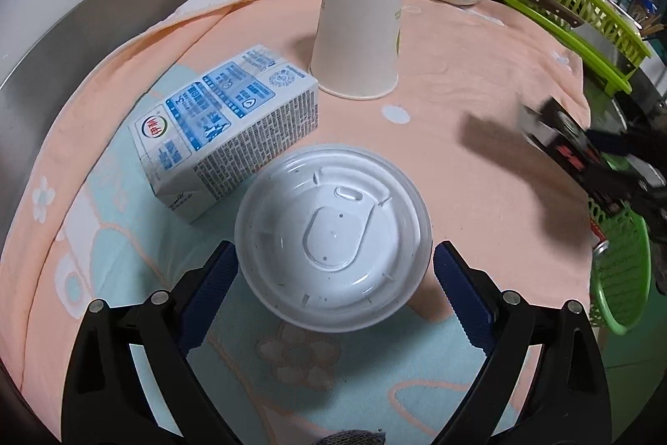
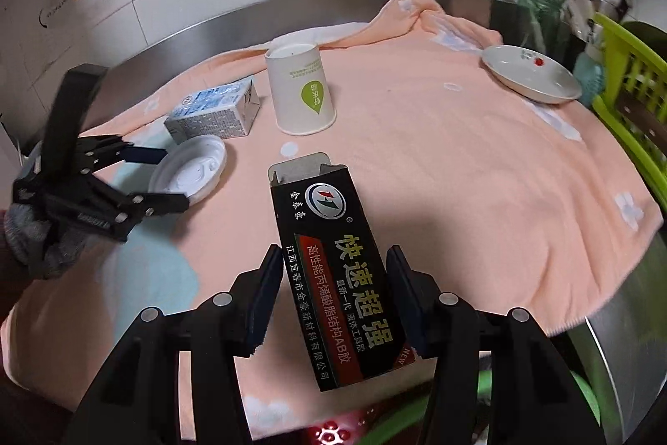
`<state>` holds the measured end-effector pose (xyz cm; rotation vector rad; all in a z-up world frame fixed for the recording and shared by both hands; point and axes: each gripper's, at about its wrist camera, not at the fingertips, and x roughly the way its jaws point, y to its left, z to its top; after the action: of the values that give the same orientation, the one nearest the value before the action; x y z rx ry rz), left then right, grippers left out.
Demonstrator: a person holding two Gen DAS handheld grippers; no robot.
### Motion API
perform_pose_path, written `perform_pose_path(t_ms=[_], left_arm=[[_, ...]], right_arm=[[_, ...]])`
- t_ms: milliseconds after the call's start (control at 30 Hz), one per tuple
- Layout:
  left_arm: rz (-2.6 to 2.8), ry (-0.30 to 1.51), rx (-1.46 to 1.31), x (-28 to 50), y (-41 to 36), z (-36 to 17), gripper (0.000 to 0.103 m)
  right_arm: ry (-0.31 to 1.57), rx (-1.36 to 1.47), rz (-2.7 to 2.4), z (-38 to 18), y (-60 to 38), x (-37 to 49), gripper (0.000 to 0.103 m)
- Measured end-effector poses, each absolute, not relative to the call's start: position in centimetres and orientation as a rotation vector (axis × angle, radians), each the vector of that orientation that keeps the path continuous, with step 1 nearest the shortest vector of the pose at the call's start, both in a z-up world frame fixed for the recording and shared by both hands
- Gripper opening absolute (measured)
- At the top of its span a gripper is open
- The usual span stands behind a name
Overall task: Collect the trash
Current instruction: 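Grasp the black-and-red box with the right gripper while the left gripper grasps the white lid, then carry the black box with the right gripper and drop it into the green basket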
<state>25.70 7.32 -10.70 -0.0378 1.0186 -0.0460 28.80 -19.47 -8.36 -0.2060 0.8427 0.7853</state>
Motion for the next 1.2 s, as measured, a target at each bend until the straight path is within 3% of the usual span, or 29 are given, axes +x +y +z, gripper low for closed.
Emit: perform_pose_path(t_ms=[767,1200], left_arm=[[-0.055,1.003,0.017,26.4,7.2,-11.5,0.092],[-0.134,0.907,0.011,22.5,4.0,-7.3,0.091]], right_arm=[[0.894,0.067,0.364,-10.0,-37.0,19.0,0.050],[0.964,0.292,0.160,-14.9,-43.7,17.2,0.051]])
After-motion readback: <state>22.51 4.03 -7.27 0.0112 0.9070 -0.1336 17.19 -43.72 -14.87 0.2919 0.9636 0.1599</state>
